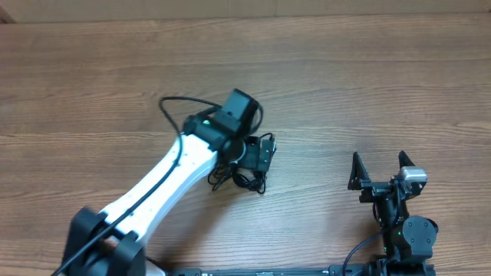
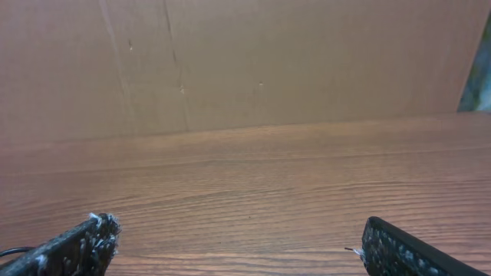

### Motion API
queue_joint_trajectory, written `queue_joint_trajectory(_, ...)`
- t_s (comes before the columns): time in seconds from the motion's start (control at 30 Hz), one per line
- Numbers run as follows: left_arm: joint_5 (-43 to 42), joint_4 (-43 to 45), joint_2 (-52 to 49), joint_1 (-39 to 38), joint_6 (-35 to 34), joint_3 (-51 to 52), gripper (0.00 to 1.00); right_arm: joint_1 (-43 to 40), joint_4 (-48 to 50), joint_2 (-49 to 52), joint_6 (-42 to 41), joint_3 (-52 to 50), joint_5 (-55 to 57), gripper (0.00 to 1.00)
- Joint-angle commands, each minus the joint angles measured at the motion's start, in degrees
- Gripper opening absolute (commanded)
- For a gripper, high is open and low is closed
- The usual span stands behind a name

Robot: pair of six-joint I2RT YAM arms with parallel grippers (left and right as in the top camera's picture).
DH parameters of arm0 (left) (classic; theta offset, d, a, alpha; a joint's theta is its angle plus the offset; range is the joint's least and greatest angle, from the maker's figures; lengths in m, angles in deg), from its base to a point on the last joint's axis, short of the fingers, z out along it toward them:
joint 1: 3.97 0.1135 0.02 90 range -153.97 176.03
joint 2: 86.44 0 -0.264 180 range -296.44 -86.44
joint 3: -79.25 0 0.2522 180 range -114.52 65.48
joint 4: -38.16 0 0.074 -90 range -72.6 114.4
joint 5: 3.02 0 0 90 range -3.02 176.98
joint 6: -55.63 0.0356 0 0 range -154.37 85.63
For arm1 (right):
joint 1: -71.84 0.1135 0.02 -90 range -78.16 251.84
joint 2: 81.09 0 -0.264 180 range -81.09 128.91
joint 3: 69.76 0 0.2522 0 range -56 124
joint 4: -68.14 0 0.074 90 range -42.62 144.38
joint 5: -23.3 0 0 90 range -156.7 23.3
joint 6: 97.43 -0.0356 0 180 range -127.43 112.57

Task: Untangle cables
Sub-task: 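Reach the left gripper over the black cable bundle and lower onto it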

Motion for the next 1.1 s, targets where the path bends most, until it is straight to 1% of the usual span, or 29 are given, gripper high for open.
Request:
queue_joint_trajectory(0.0, 4.28, 0.83, -3.74, -4.04, -7.32, -1.16, 0.99, 0.37, 0.39, -0.57, 0.07, -0.59, -0.04, 1.0)
queue_joint_trajectory(0.07, 9.14, 1.07, -5.6, -6.75, -10.56, -1.16, 1.0, 0.37, 0.39, -0.57, 0.07, -0.59, -0.04, 1.0)
queue_joint_trajectory(0.2, 14.58, 1.38, -7.23, -9.09, -15.76, -1.16, 1.0, 0.37, 0.39, -0.57, 0.07, -0.59, -0.04, 1.0)
queue_joint_trajectory(0.3, 14.14, 2.97, -8.11, -9.79, -16.26, -1.16, 1.0, 0.37, 0.39, -0.57, 0.07, -0.59, -0.04, 1.0)
queue_joint_trajectory(0.4, 14.12, 4.26, -9.11, -10.75, -21.4, -1.16, 0.98, 0.37, 0.39, -0.57, 0.07, -0.59, -0.04, 1.0)
queue_joint_trajectory(0.43, 14.14, 4.74, -9.35, -11.02, -22.08, -1.16, 0.98, 0.37, 0.39, -0.57, 0.07, -0.59, -0.04, 1.0)
queue_joint_trajectory(0.6, 14.14, 7.82, -10.51, -12.24, -22.05, -1.16, 0.96, 0.37, 0.39, -0.57, 0.07, -0.59, -0.04, 1.0)
queue_joint_trajectory(0.7, 14.21, 8.63, -11.04, -12.68, -22.16, -1.16, 0.94, 0.37, 0.39, -0.57, 0.07, -0.59, -0.04, 1.0)
queue_joint_trajectory(0.77, 14.82, 9.03, -11.37, -12.7, -23.39, -1.16, 0.92, 0.37, 0.39, -0.57, 0.07, -0.59, -0.04, 1.0)
queue_joint_trajectory(0.83, 14.8, 9.66, -11.69, -12.7, -23.52, -1.16, 0.89, 0.37, 0.39, -0.57, 0.07, -0.59, -0.04, 1.0)
queue_joint_trajectory(0.87, 14.82, 9.88, -11.98, -12.7, -23.52, -1.16, 0.85, 0.37, 0.39, -0.57, 0.07, -0.59, -0.04, 1.0)
queue_joint_trajectory(0.93, 14.8, 10.1, -12.37, -12.7, -23.61, -1.11, 0.82, 0.37, 0.39, -0.57, 0.07, -0.59, -0.04, 1.0)
queue_joint_trajectory(1.07, 14.75, 10.05, -13.77, -12.79, -25.86, -1.09, 0.82, 0.37, 0.39, -0.57, 0.07, -0.59, -0.04, 1.0)
